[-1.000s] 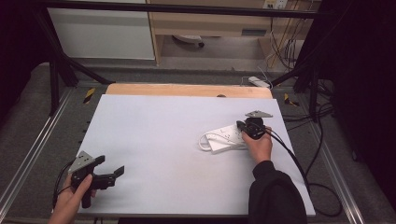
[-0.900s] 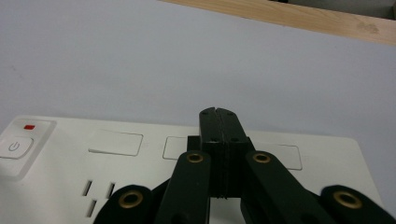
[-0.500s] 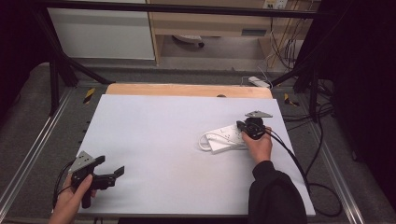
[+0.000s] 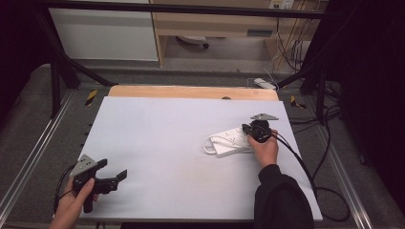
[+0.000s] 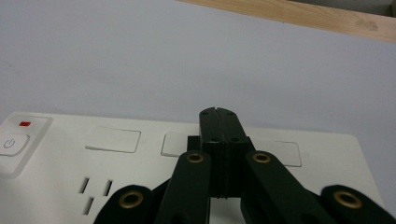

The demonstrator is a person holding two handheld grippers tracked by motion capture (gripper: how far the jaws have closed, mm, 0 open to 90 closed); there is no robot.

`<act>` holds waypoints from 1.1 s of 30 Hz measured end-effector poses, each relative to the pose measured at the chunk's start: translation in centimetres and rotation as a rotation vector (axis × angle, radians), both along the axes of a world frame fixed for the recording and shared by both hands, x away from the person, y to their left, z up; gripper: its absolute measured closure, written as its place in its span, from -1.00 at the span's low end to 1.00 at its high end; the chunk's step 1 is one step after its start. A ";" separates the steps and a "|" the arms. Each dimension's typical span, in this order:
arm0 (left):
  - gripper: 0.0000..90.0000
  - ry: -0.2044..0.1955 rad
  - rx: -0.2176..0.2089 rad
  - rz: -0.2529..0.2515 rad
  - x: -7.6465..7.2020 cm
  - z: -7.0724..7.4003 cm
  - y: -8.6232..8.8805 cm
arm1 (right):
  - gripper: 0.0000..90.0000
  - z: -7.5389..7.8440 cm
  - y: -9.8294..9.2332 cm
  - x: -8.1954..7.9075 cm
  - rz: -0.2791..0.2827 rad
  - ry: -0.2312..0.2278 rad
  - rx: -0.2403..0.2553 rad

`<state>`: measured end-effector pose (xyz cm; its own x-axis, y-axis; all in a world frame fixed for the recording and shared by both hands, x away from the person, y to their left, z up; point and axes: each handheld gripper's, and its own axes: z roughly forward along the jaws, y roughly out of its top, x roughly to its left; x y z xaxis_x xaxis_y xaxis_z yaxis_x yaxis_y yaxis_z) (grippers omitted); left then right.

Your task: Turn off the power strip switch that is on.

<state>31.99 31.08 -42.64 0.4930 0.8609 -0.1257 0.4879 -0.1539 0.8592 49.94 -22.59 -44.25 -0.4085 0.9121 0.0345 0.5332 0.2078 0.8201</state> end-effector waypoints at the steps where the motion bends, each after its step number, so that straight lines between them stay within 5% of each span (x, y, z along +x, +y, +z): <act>1: -0.84 0.000 0.000 -0.001 0.0 0.0 0.0 | 1.00 0.0 0.0 0.0 0.000 0.000 0.001; 33: -0.84 0.003 0.005 -0.001 0.0 0.0 0.0 | 1.00 1.0 -0.3 -0.6 0.011 -0.047 0.015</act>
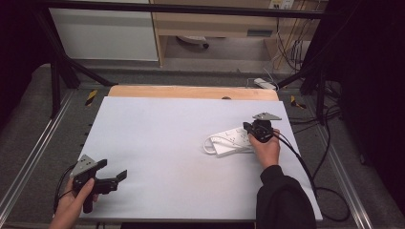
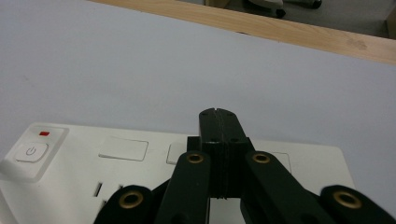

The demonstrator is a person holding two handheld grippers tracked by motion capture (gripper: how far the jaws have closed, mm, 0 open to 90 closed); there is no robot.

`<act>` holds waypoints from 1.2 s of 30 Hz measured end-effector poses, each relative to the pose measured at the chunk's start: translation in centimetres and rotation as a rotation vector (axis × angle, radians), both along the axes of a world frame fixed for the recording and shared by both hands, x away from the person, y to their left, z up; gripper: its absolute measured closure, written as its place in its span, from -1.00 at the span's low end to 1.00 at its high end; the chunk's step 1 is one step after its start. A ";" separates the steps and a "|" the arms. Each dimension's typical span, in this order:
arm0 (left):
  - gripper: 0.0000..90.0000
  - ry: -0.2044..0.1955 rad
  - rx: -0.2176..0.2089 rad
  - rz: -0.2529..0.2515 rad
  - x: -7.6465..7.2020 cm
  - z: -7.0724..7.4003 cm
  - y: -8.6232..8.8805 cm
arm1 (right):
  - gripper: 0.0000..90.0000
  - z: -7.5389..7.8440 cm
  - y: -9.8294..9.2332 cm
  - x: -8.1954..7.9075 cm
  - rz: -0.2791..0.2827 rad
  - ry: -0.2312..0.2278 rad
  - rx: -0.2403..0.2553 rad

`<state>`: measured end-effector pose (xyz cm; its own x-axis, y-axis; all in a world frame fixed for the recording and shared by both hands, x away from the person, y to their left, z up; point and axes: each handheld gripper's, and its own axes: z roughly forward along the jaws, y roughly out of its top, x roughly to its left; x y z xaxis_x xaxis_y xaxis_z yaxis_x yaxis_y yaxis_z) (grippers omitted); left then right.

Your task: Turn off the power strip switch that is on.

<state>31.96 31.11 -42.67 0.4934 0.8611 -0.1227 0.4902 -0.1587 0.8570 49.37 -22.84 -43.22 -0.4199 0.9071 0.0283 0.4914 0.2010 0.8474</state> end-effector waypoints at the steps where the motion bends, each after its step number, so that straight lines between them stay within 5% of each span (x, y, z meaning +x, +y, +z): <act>1: -0.84 0.000 0.000 0.000 0.0 0.0 0.0 | 1.00 0.0 0.0 0.0 0.000 0.001 0.001; 19: -0.84 0.000 0.003 0.000 0.0 0.0 0.0 | 1.00 0.6 -0.1 -0.4 0.010 -0.017 0.028; 30: -0.84 0.002 0.006 0.000 0.0 0.0 0.0 | 0.61 1.2 -0.1 -1.0 0.020 -0.017 0.094; 36: -0.84 0.003 0.009 0.002 0.0 -0.1 0.0 | 0.19 1.3 -0.2 -1.1 0.014 0.011 0.095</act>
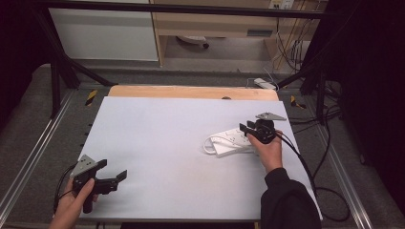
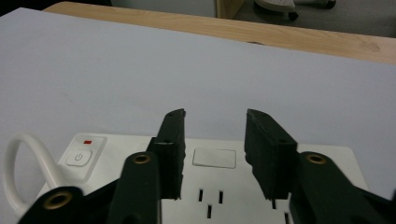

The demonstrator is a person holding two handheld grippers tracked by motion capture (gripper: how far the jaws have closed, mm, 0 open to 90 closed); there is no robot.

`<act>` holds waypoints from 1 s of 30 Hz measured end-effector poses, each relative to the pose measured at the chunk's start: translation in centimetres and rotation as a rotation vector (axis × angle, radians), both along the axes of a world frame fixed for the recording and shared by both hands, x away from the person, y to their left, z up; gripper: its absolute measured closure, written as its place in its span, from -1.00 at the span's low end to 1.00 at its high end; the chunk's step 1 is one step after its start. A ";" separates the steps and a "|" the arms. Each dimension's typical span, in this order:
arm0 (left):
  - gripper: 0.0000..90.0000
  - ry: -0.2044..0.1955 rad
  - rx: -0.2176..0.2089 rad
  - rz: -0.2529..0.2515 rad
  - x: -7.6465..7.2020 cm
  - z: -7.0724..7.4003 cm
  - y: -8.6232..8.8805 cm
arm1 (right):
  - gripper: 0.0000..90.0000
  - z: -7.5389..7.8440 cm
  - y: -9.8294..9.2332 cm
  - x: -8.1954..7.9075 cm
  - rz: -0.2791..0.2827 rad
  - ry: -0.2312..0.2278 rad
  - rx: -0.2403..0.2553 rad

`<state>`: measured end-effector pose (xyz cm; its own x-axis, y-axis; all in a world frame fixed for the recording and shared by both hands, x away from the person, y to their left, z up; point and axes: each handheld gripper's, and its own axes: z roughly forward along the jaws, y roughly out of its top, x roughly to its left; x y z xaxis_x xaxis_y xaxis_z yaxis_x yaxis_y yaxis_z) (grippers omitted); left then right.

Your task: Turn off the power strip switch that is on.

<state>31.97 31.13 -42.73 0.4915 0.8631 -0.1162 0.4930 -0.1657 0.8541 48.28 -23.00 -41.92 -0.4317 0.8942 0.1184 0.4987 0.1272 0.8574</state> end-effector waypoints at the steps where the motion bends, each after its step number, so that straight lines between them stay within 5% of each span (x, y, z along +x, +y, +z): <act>1: -0.84 0.001 0.001 0.001 0.0 0.0 0.0 | 0.09 0.0 0.0 0.0 -0.002 0.004 0.005; 11: -0.84 0.002 0.005 0.001 0.0 -0.1 0.0 | -0.65 0.8 -0.4 -0.2 -0.047 -0.004 0.009; 30: -0.84 0.009 0.008 0.003 0.0 -0.1 0.0 | -0.86 2.1 -1.4 -1.2 -0.046 -0.062 -0.076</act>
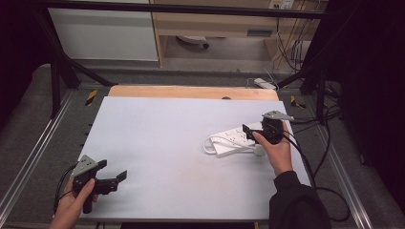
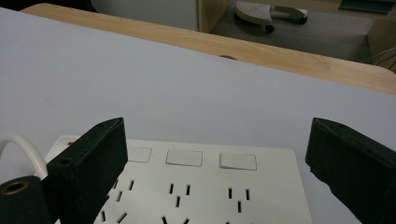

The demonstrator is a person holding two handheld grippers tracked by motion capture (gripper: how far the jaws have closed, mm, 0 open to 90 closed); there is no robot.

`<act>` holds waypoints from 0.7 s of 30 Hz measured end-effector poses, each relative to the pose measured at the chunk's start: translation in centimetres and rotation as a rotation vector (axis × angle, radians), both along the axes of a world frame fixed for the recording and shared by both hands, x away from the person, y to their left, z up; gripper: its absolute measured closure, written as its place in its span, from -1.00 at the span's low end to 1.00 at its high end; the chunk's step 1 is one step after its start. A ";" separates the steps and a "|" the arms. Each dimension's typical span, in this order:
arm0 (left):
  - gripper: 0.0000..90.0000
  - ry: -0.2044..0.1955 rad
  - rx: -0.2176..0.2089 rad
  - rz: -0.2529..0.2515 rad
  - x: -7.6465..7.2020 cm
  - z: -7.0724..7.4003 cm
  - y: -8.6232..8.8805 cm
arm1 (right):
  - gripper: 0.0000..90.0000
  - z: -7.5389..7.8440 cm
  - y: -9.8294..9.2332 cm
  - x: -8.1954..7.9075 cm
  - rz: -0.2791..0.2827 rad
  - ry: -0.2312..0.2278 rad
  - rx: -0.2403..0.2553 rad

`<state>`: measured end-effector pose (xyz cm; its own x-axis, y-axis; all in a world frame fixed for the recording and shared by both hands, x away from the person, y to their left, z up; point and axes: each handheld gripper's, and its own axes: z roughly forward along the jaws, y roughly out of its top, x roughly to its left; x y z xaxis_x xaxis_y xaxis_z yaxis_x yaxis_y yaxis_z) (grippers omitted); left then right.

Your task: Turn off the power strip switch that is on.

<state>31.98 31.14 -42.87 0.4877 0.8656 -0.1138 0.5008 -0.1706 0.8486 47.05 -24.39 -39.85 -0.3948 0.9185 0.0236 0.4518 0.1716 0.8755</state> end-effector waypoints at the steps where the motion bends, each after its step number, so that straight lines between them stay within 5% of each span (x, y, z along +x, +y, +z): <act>1: -0.84 0.000 0.000 0.000 0.0 0.0 0.0 | -0.86 0.1 0.0 0.0 -0.001 -0.001 0.000; 11: -0.84 0.003 0.001 0.000 0.0 -0.1 0.0 | -0.85 0.8 -1.1 -1.0 -0.027 -0.021 -0.031; 21: -0.84 0.007 0.003 0.001 0.0 -0.1 0.0 | -0.85 1.1 -2.7 -2.2 -0.052 -0.035 -0.006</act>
<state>31.96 31.09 -42.95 0.4859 0.8665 -0.1148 0.5072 -0.1725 0.8444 44.88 -27.09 -38.73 -0.3470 0.9379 0.0048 0.4295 0.1543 0.8898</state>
